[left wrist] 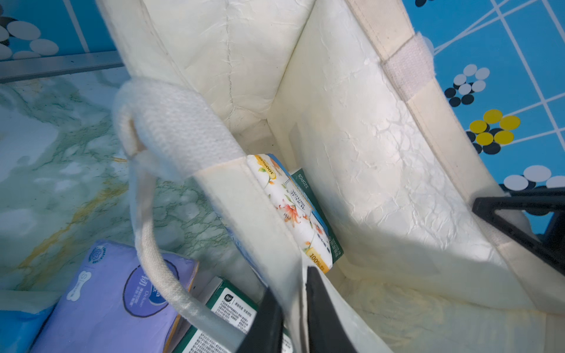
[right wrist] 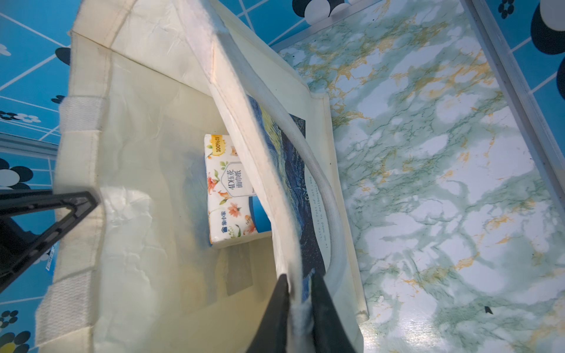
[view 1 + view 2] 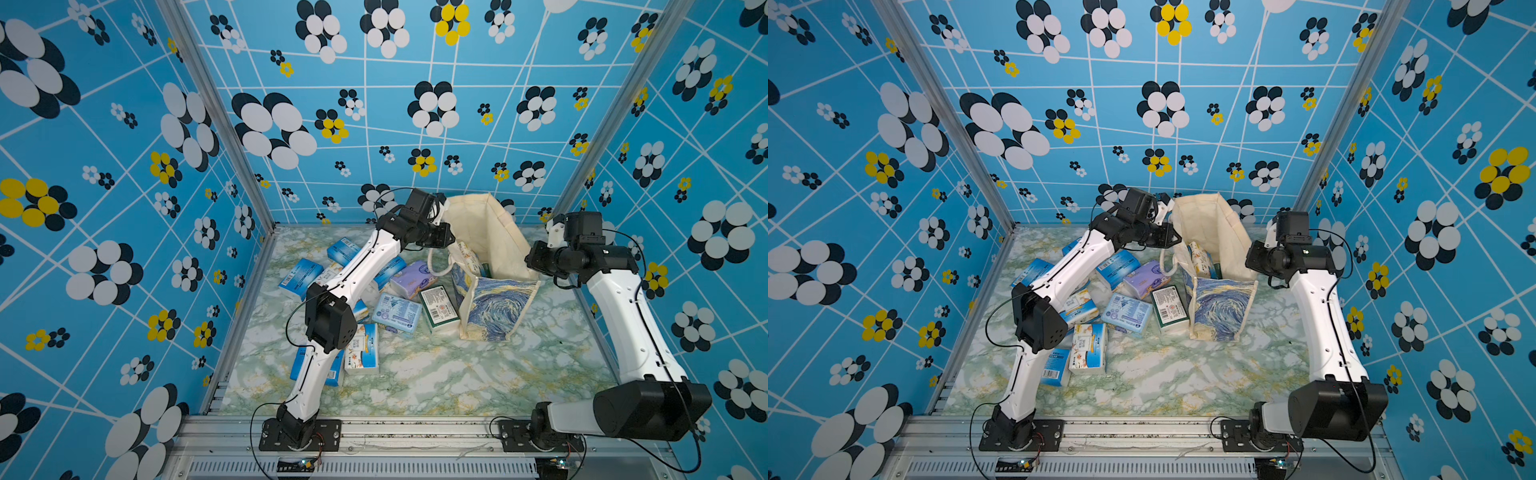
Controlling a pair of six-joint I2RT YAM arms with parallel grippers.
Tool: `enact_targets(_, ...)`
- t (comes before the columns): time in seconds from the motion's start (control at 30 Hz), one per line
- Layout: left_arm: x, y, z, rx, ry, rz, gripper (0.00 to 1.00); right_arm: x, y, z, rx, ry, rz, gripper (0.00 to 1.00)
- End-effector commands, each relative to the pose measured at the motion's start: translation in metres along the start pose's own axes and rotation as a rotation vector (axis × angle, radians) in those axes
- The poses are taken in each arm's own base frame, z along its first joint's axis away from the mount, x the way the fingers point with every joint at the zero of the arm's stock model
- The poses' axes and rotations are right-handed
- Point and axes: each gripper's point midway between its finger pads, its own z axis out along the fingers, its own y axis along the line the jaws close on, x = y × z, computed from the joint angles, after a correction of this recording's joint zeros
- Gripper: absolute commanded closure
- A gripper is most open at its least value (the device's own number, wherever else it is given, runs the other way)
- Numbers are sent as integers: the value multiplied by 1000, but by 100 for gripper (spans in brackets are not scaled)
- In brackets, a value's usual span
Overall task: Put tissues into the canvas bag
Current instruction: Adjust the canvas bag at the center of the board, then pick up the pack of facial tissues from the center of the board.
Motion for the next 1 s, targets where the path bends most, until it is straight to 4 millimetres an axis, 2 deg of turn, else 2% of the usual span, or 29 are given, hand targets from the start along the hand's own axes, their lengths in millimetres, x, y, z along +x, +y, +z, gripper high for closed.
enact_targets(0.0,1,-7,-25,-12,8,30,69,-7,-3,-10,24,-42,-15,68)
enact_targets(0.1,3,-6,-44,-49,-8,59,58,-20,1,-25,22,-101,-34,52)
enact_targets(0.17,-2,-7,-65,-77,-45,80,49,-31,6,-39,8,-153,-51,42)
enact_targets(0.27,-14,-7,-100,-109,-120,94,47,-45,13,-62,-13,-244,-71,31)
enact_targets(0.4,-21,0,-148,-191,-200,115,46,-58,24,-94,-60,-378,-107,26)
enact_targets(0.5,-11,13,-180,-248,-227,92,47,-61,41,-117,-143,-448,-148,26)
enact_targets(0.6,10,34,-210,-329,-235,48,47,-55,76,-137,-277,-473,-233,27)
enact_targets(0.7,39,56,-238,-425,-243,-6,46,-31,123,-146,-392,-426,-349,27)
enact_targets(0.73,52,63,-246,-447,-234,-30,45,-27,138,-155,-430,-425,-380,27)
enact_targets(0.9,128,82,-272,-574,-59,-98,43,27,192,-147,-578,-286,-447,27)
enact_targets(0.97,155,87,-285,-615,-26,-135,41,60,209,-134,-628,-193,-469,27)
